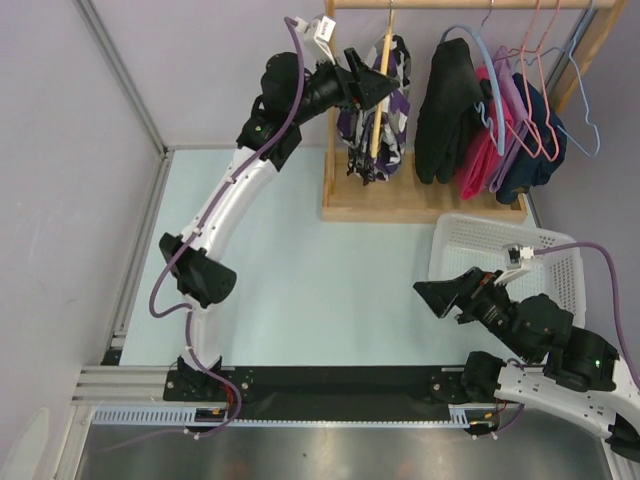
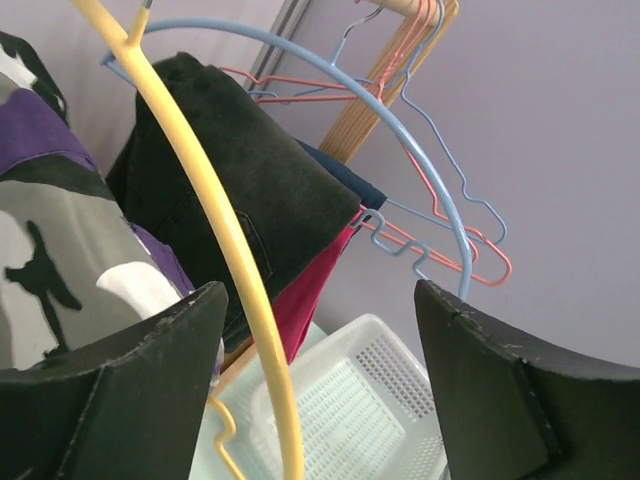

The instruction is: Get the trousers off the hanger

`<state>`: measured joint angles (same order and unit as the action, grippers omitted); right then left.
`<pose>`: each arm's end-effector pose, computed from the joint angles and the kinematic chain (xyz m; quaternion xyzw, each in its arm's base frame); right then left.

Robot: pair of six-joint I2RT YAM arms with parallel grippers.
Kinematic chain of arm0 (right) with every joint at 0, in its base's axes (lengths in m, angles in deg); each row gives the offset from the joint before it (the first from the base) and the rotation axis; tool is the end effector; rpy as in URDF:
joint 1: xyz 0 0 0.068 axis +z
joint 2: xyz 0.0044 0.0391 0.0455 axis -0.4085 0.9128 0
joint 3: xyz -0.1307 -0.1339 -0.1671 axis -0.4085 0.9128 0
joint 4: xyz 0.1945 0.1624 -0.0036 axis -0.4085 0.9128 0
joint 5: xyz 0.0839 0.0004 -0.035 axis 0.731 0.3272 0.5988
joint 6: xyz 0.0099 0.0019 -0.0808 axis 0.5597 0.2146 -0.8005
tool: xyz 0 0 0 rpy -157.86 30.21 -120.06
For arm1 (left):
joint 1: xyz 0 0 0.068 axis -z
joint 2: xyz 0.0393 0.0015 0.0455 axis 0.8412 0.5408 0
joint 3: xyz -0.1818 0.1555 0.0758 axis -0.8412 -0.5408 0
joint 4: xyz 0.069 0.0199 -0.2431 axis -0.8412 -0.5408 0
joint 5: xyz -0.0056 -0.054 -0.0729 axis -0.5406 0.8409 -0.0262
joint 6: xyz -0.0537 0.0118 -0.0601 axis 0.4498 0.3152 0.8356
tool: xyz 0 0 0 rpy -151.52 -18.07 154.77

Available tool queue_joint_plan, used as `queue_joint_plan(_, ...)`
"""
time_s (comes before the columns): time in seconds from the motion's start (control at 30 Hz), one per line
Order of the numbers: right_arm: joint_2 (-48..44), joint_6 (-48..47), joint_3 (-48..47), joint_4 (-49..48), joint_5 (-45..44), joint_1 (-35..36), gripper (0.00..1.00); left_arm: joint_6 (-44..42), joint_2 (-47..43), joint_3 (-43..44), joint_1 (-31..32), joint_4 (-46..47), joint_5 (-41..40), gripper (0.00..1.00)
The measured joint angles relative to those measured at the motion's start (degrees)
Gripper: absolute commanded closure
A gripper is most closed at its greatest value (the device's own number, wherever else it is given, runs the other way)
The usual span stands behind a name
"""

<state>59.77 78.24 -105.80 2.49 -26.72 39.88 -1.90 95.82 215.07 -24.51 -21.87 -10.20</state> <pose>0.0716 0.0696 0.3298 0.0536 0.7556 0.4118 0.5066 0.3701 -0.2712 0.4919 0.1384 0.6402 -0.5239 0.5445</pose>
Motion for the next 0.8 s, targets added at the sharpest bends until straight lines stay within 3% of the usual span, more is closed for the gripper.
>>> queue_joint_plan(0.17,0.79,0.0,0.02,0.26,2.69,0.0,0.0,2.78,4.0,1.03,0.02,2.56,0.72,0.31)
queue_joint_plan(0.23,0.72,0.02,0.04,0.24,3.41,0.0,0.0,3.85,4.68,1.03,0.02,3.91,0.66,0.46)
queue_joint_plan(0.43,0.04,0.13,0.26,0.26,3.91,0.0,0.0,7.37,5.51,1.03,0.0,8.74,1.03,0.64)
queue_joint_plan(0.47,-0.07,0.13,0.26,0.28,3.91,0.0,0.0,8.11,5.79,1.03,0.0,9.79,1.14,0.76)
queue_joint_plan(0.53,-0.15,0.13,0.26,0.24,3.91,0.0,0.0,9.38,6.36,1.03,0.0,11.15,1.44,0.88)
queue_joint_plan(0.57,-0.15,0.13,0.26,0.24,3.91,0.0,0.0,10.82,6.78,1.05,0.0,12.13,1.77,1.0)
queue_joint_plan(0.8,-0.13,0.57,0.26,0.28,4.09,0.0,0.0,20.68,11.15,1.53,-1.05,16.55,2.93,1.0)
